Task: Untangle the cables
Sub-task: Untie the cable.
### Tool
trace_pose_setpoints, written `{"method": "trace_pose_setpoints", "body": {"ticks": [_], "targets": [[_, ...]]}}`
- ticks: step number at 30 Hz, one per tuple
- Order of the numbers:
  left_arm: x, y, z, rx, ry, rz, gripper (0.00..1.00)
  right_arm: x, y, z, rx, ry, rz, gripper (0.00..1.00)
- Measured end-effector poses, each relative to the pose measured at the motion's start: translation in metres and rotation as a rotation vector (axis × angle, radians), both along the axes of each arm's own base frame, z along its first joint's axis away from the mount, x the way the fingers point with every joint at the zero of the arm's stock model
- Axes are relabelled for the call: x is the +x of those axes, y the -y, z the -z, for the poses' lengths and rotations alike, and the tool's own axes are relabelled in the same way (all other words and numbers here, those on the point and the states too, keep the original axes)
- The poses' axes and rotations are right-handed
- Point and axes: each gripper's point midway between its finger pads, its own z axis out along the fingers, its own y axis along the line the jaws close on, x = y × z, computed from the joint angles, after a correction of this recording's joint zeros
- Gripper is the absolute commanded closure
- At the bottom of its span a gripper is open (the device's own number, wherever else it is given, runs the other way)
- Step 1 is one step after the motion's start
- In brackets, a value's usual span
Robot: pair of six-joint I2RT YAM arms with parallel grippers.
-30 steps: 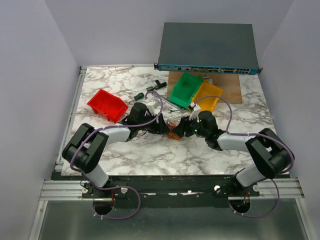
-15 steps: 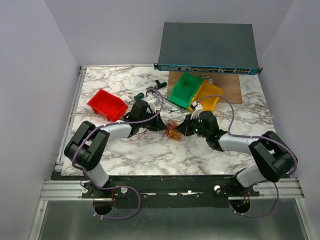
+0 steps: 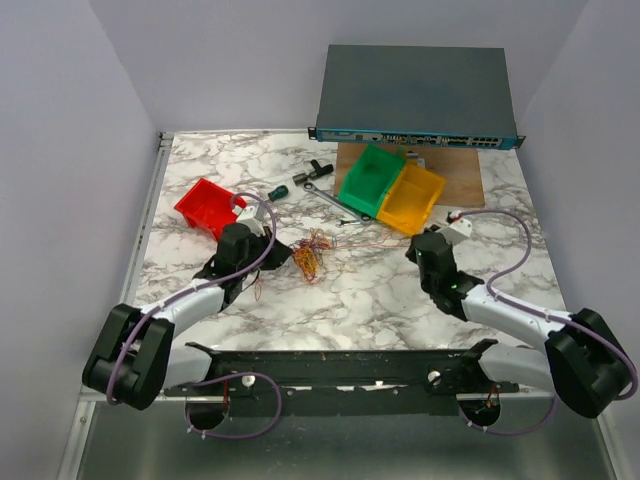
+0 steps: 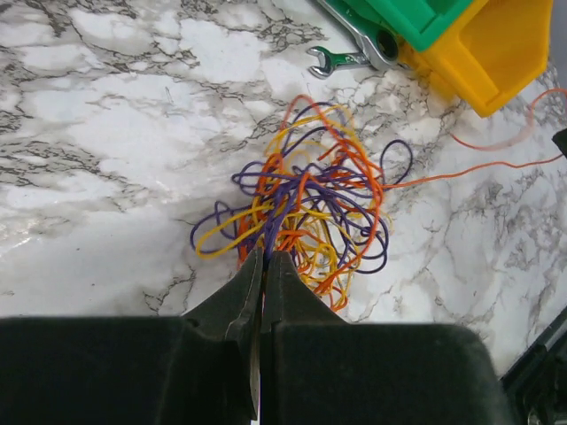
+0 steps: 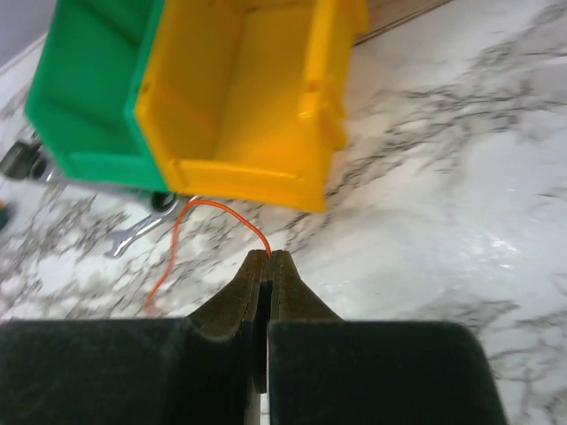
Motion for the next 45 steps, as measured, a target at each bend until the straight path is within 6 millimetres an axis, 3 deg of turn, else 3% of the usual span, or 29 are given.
{"method": "trace_pose_setpoints", "body": {"ticks": [2, 3, 4, 6, 7, 9, 17, 23, 28, 33, 35, 39, 43, 45], "targets": [[-0.001, -0.005, -0.003, 0.002, 0.023, -0.024, 1.00, -0.005, 0.017, -0.003, -0.004, 0.017, 0.074, 0.99], [0.001, -0.005, -0.005, 0.000, 0.033, -0.029, 1.00, -0.008, 0.021, -0.004, -0.009, 0.025, 0.085, 0.94], [0.002, -0.005, -0.007, -0.003, 0.041, -0.029, 1.00, -0.009, 0.022, -0.004, -0.013, 0.032, 0.079, 0.86], [0.003, -0.001, -0.009, -0.011, 0.048, -0.011, 1.00, -0.009, 0.017, -0.004, -0.027, 0.038, 0.031, 0.50], [0.004, 0.003, -0.009, -0.021, 0.048, 0.012, 1.00, -0.009, 0.007, -0.003, -0.031, 0.040, -0.040, 0.37], [0.007, 0.015, -0.008, -0.045, 0.040, 0.065, 1.00, -0.009, -0.018, -0.002, -0.020, 0.047, -0.187, 0.30], [0.002, 0.053, 0.002, -0.138, -0.051, 0.259, 1.00, -0.036, -0.120, 0.025, 0.033, -0.003, -0.766, 0.33], [-0.004, 0.068, -0.001, -0.166, -0.072, 0.330, 1.00, -0.054, -0.167, 0.024, 0.063, -0.002, -0.997, 0.35], [-0.005, 0.072, -0.003, -0.170, -0.075, 0.348, 1.00, -0.055, -0.184, 0.028, 0.062, -0.018, -1.060, 0.37], [-0.007, 0.072, -0.001, -0.168, -0.087, 0.350, 1.00, -0.048, -0.193, 0.040, 0.043, -0.061, -1.059, 0.49], [-0.008, 0.072, 0.000, -0.167, -0.091, 0.351, 1.00, -0.044, -0.196, 0.045, 0.036, -0.084, -1.057, 0.60], [-0.007, 0.072, 0.002, -0.163, -0.106, 0.349, 1.00, -0.045, -0.198, 0.051, 0.030, -0.109, -1.058, 0.97], [-0.007, 0.071, 0.003, -0.160, -0.107, 0.348, 1.00, -0.033, -0.184, 0.053, -0.009, -0.124, -0.941, 0.99], [-0.007, 0.070, 0.002, -0.157, -0.103, 0.341, 1.00, -0.025, -0.177, 0.044, -0.025, -0.100, -0.873, 0.99]]}}
